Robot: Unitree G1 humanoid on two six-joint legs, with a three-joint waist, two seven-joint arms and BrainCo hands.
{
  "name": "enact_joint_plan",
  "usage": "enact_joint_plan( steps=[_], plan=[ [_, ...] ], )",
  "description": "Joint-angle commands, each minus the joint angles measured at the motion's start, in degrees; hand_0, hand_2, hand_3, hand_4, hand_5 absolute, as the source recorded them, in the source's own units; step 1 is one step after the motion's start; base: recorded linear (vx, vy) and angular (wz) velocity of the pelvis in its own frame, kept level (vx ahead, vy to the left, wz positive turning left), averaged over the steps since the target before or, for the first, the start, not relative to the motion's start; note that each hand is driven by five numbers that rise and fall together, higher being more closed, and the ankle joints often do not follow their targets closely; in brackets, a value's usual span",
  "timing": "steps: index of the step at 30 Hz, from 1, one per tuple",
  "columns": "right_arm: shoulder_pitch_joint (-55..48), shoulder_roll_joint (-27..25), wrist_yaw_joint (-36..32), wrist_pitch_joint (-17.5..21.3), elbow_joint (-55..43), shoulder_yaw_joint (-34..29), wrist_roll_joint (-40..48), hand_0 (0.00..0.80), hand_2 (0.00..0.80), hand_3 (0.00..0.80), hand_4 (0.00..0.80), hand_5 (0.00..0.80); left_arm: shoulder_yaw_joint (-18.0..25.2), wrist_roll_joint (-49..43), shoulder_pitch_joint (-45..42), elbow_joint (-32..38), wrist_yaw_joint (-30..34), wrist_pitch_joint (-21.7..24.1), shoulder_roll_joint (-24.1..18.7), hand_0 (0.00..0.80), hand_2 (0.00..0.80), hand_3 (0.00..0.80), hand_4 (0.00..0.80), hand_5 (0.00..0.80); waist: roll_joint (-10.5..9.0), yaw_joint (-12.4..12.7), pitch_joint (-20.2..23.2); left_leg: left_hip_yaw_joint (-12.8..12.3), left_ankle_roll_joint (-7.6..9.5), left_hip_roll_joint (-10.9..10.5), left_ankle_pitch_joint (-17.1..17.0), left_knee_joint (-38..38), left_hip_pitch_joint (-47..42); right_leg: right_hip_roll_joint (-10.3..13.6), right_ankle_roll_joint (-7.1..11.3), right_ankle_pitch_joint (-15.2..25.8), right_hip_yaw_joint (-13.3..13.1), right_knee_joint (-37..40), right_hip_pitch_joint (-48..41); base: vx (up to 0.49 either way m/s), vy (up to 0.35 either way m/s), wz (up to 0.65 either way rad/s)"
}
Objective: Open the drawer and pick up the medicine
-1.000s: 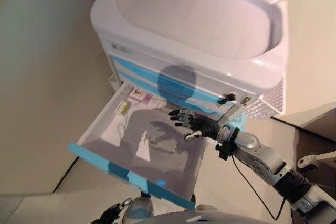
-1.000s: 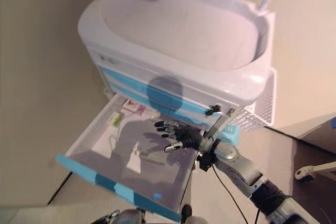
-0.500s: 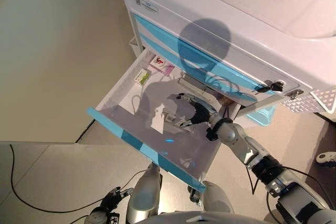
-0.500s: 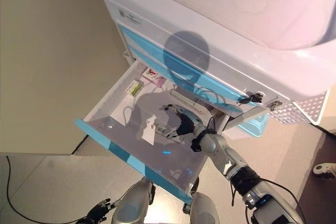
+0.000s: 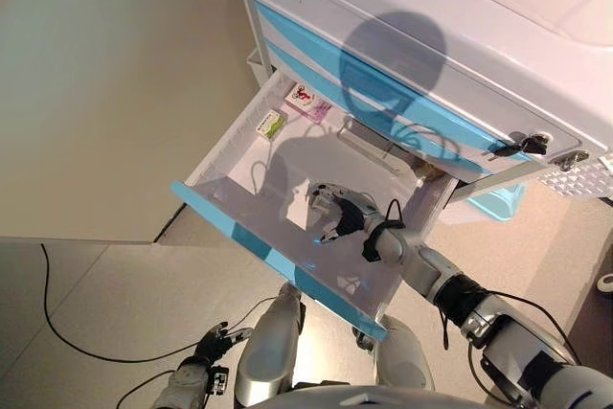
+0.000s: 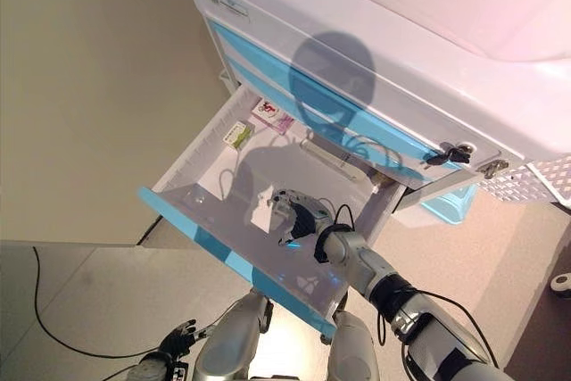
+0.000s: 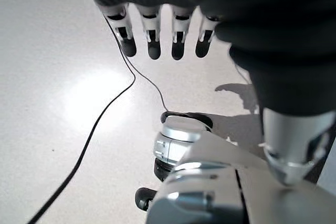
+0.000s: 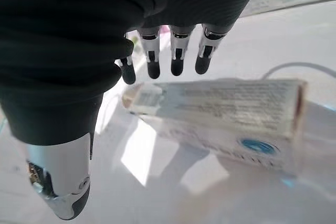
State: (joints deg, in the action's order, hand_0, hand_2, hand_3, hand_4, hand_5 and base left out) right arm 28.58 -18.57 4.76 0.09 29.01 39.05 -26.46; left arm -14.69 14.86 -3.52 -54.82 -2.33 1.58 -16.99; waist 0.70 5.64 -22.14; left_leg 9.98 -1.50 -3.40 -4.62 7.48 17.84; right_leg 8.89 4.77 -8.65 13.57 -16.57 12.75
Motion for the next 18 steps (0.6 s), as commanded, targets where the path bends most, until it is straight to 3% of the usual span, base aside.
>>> enact_joint_plan(
  steps=[1,9,18],
  plan=[
    [3.4,1.7,3.2,-0.1,0.4,3.1,-4.4,0.000,0.000,0.000,0.000,0.000,-1.3,1.6,-0.3,-1.0,-1.6,0.2,0.8,0.000,0.000,0.000,0.000,0.000,-0.71,-0.3,0.7,0.0,1.48,-2.9,4.8,5.3,1.7,0.6,0.69,6.3,-2.0,2.5,2.1,-0.008,-0.007,-0.05],
    [5.7,3.1,6.5,-1.1,6.5,4.4,-8.8,0.000,0.000,0.000,0.000,0.000,-2.6,1.4,1.4,-2.9,-2.3,0.5,1.6,0.000,0.000,0.000,0.000,0.000,-0.15,-0.3,-0.3,-0.2,1.34,-2.9,4.2,4.3,2.3,0.7,0.88,6.8,-2.1,2.8,3.3,-0.001,-0.002,-0.01],
    [5.8,3.1,10.7,-0.8,5.4,3.2,-6.5,0.000,0.000,0.000,0.000,0.000,-3.0,1.2,3.9,-5.8,-4.3,0.8,3.2,0.000,0.000,0.000,0.000,0.000,-0.10,-1.2,-0.7,-1.5,1.39,-2.4,3.7,2.8,2.5,0.4,1.29,7.8,-3.4,4.1,4.3,0.005,0.011,-0.03]
  ],
)
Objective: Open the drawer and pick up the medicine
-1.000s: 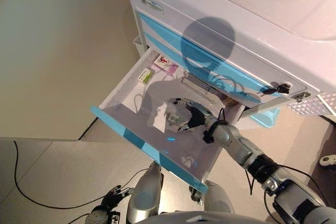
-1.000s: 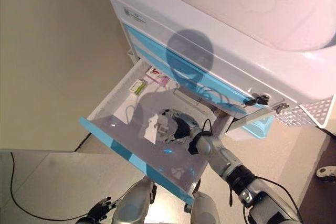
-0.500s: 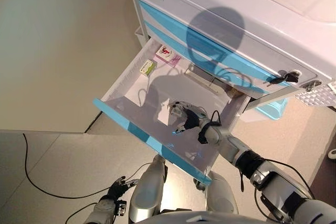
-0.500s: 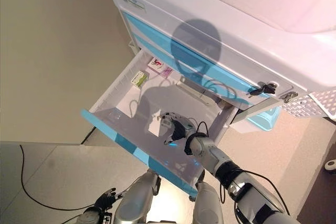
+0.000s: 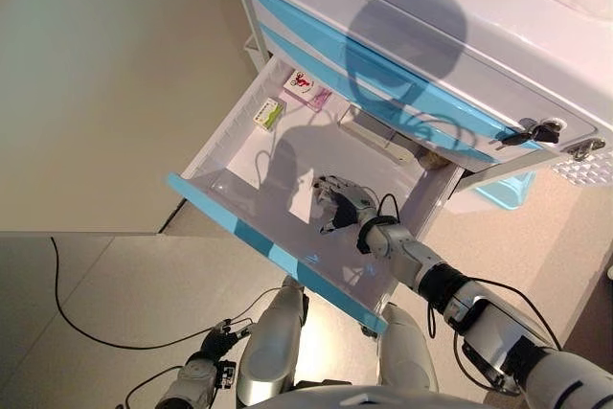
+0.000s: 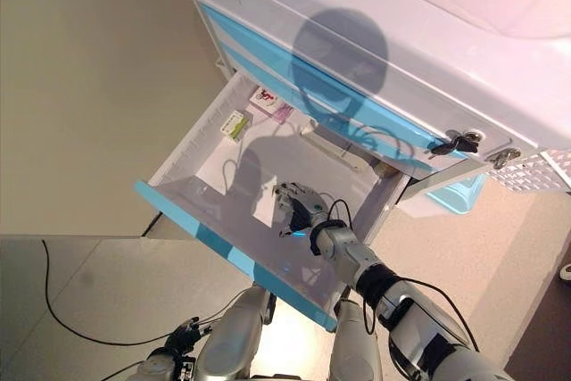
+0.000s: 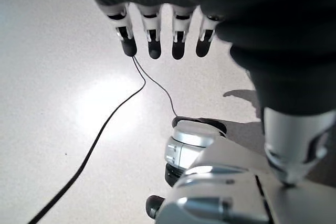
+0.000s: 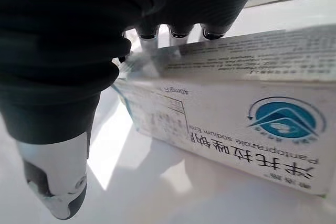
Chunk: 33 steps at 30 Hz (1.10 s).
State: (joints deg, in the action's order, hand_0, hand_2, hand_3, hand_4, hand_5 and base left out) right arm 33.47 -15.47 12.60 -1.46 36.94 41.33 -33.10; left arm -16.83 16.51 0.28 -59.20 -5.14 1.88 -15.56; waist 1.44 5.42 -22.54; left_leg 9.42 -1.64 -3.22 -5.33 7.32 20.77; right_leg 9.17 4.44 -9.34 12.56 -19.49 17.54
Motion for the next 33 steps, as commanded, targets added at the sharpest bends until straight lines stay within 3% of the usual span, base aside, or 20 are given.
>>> enact_joint_plan(
  steps=[1,17,33],
  plan=[
    [0.9,0.0,2.8,0.8,-2.5,0.9,0.1,0.000,0.000,0.000,0.000,0.000,-0.9,-0.4,0.1,-1.4,-1.5,0.5,1.7,0.000,0.000,0.000,0.000,0.000,-0.84,-1.0,-0.2,-1.0,1.53,-2.6,4.4,3.0,-0.5,0.1,1.62,8.5,-2.5,7.1,-0.4,0.012,0.021,-0.11],
    [0.6,-2.5,10.9,4.1,-6.2,-1.0,1.9,0.000,0.000,0.000,0.000,0.000,-0.1,-1.5,2.7,-5.4,-3.4,1.7,2.8,0.000,0.000,0.000,0.000,0.000,-1.70,-2.2,-0.2,-3.6,1.51,-1.3,4.1,1.3,0.1,-1.0,2.21,9.9,-4.5,9.3,1.3,0.012,0.000,-0.10],
    [-1.6,-4.2,14.2,6.1,-9.9,-2.8,4.1,0.000,0.000,0.000,0.000,0.000,1.0,-2.3,3.1,-6.8,-4.1,2.3,2.9,0.000,0.000,0.000,0.000,0.000,-2.45,-3.3,0.4,-5.2,1.27,-0.3,3.9,0.2,-0.6,-1.8,2.35,10.4,-5.5,10.5,1.5,0.010,-0.002,-0.08]
  ],
)
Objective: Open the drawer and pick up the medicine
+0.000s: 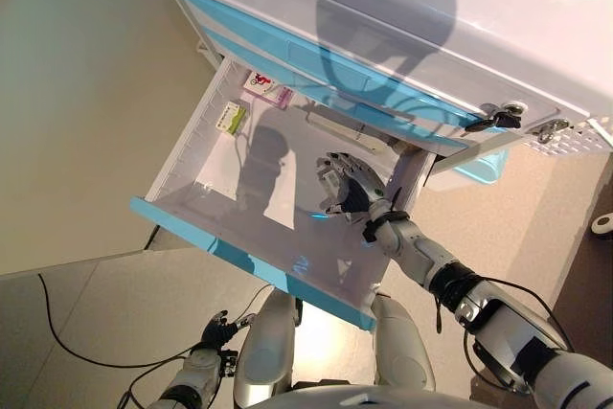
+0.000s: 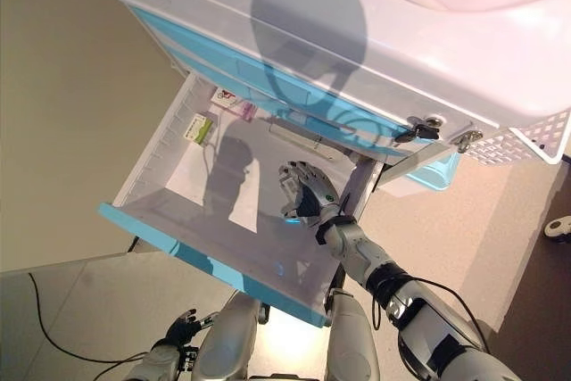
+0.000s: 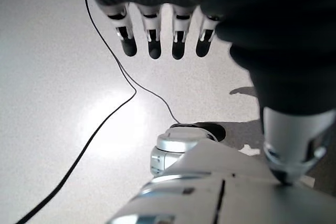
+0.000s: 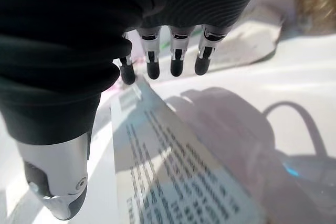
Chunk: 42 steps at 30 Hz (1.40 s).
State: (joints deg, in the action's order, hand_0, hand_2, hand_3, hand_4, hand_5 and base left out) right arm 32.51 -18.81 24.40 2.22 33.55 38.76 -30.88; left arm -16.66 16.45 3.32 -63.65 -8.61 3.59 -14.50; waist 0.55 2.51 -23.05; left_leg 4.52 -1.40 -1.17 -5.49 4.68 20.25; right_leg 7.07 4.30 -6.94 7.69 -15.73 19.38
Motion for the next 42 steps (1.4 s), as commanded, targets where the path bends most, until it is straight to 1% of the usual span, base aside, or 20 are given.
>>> enact_joint_plan(
  steps=[1,9,17,19,24,25,30,31,42],
  plan=[
    [-1.0,-1.1,2.6,2.7,-7.2,-0.4,2.0,0.000,0.000,0.000,0.000,0.000,1.0,-2.5,0.2,-2.7,-0.7,0.5,1.8,0.000,0.000,0.000,0.000,0.000,-1.69,-0.5,1.0,-0.3,1.00,-2.3,4.1,2.7,-0.1,0.2,2.48,8.1,-0.6,6.8,-0.4,0.004,-0.013,-0.15],
    [-2.3,-1.8,3.7,4.2,-9.3,-1.0,3.3,0.000,0.000,0.000,0.000,0.000,1.3,-3.3,0.2,-3.2,-1.3,0.5,1.7,0.000,0.000,0.000,0.000,0.000,-1.82,-0.7,1.5,0.1,0.87,-2.1,3.6,1.9,-0.2,0.2,2.41,8.3,-0.3,7.3,-0.6,0.001,-0.009,-0.04],
    [-4.3,-0.5,2.9,4.2,-8.3,-2.4,7.2,0.000,0.000,0.000,0.000,0.000,1.6,-3.4,0.3,-3.6,-1.7,0.4,1.8,0.000,0.000,0.000,0.000,0.000,-1.95,-1.0,1.4,0.0,0.79,-2.1,3.6,1.8,-0.3,0.2,2.31,8.4,-0.1,7.3,-0.6,0.000,0.000,0.00],
    [-5.3,0.9,2.4,3.8,-6.4,-3.3,9.7,0.000,0.000,0.000,0.000,0.000,1.8,-3.2,0.3,-3.7,-1.8,0.3,1.9,0.000,0.000,0.000,0.000,0.000,-1.87,-1.2,1.4,0.0,0.74,-2.1,3.4,1.8,-0.3,0.2,2.29,8.5,0.0,7.2,-0.6,0.000,0.000,0.00],
    [-6.1,2.2,2.2,2.8,-4.3,-4.2,11.8,0.000,0.000,0.000,0.000,0.000,1.9,-2.8,0.3,-3.6,-2.3,-0.1,2.0,0.000,0.000,0.000,0.000,0.000,-1.81,-1.4,1.2,0.4,0.67,-2.1,3.2,1.6,-0.1,0.3,2.18,8.5,0.1,7.3,-0.7,0.001,-0.003,0.02],
    [-6.2,3.2,2.3,2.3,-2.0,-4.4,12.5,0.000,0.000,0.000,0.000,0.000,1.6,-2.8,0.1,-3.4,-2.4,-0.1,1.9,0.000,0.000,0.000,0.000,0.000,-1.61,-1.4,1.1,0.5,0.63,-2.2,3.0,1.5,-0.1,0.3,2.09,8.5,0.2,7.3,-0.7,0.001,-0.003,0.04],
    [-5.1,5.0,2.1,1.3,1.6,-4.6,13.9,0.000,0.000,0.000,0.000,0.000,1.3,-2.7,0.0,-3.5,-2.5,-0.2,1.8,0.000,0.000,0.000,0.000,0.000,-1.26,-1.2,1.1,0.9,0.59,-2.4,2.8,1.4,0.2,0.5,2.00,8.5,0.4,7.2,-0.5,0.000,-0.001,0.06],
    [-4.3,6.2,1.5,0.4,4.5,-4.1,14.6,0.000,0.000,0.000,0.000,0.000,0.9,-2.4,-0.1,-3.7,-2.5,-0.2,1.9,0.000,0.000,0.000,0.000,0.000,-1.06,-0.9,1.1,1.0,0.59,-2.5,2.7,1.3,0.3,0.5,1.97,8.5,0.4,7.4,-0.5,0.003,0.009,0.08],
    [-2.1,8.1,-0.4,-1.3,6.9,-2.0,14.9,0.000,0.000,0.000,0.000,0.000,0.4,-1.9,0.5,-4.3,-3.0,-0.8,2.2,0.000,0.000,0.000,0.000,0.000,-0.82,-0.5,0.7,1.6,0.57,-2.8,2.4,1.1,0.3,0.7,1.83,8.6,0.4,7.3,-0.5,0.000,0.002,0.01]
  ],
)
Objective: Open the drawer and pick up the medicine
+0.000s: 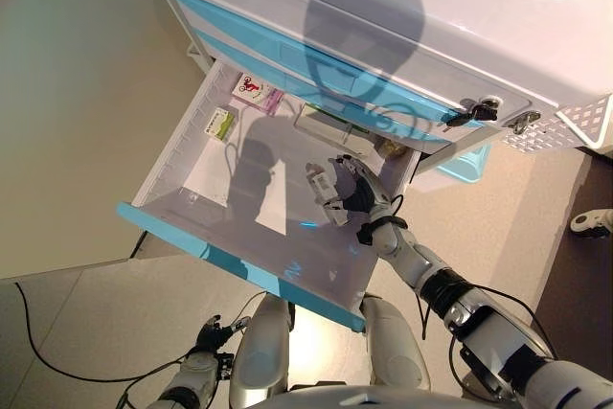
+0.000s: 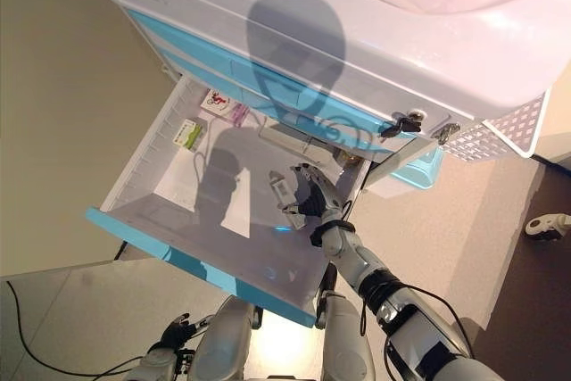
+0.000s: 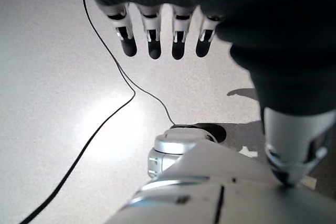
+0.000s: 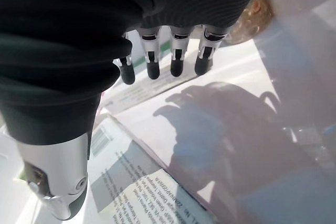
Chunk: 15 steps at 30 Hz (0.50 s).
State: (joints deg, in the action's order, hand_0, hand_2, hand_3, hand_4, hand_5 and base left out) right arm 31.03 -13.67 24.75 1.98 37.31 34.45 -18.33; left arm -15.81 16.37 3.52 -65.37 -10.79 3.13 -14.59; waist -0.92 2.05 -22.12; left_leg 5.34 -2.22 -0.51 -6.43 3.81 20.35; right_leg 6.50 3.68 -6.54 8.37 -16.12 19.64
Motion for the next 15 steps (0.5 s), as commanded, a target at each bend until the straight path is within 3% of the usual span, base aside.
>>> enact_joint_plan(
  steps=[1,15],
  plan=[
    [-0.2,3.2,-1.4,-1.8,3.8,2.8,1.8,0.000,0.000,0.000,0.000,0.000,-0.7,-1.8,0.3,-2.5,-0.8,-0.4,2.3,0.000,0.000,0.000,0.000,0.000,0.67,0.0,-0.3,0.9,1.40,-3.5,3.3,1.9,0.2,1.3,2.40,8.1,-0.3,7.6,-0.8,-0.006,0.010,0.04],
    [8.8,7.7,-8.8,-6.6,14.8,9.2,-2.8,0.000,0.000,0.000,0.000,0.000,-1.4,-1.6,2.0,-3.9,1.0,-1.6,0.9,0.000,0.000,0.000,0.000,0.000,-0.05,1.6,-0.5,2.7,1.23,-3.9,2.7,1.7,0.5,1.6,1.85,7.7,0.5,6.6,-0.7,-0.004,-0.010,0.04]
  ],
)
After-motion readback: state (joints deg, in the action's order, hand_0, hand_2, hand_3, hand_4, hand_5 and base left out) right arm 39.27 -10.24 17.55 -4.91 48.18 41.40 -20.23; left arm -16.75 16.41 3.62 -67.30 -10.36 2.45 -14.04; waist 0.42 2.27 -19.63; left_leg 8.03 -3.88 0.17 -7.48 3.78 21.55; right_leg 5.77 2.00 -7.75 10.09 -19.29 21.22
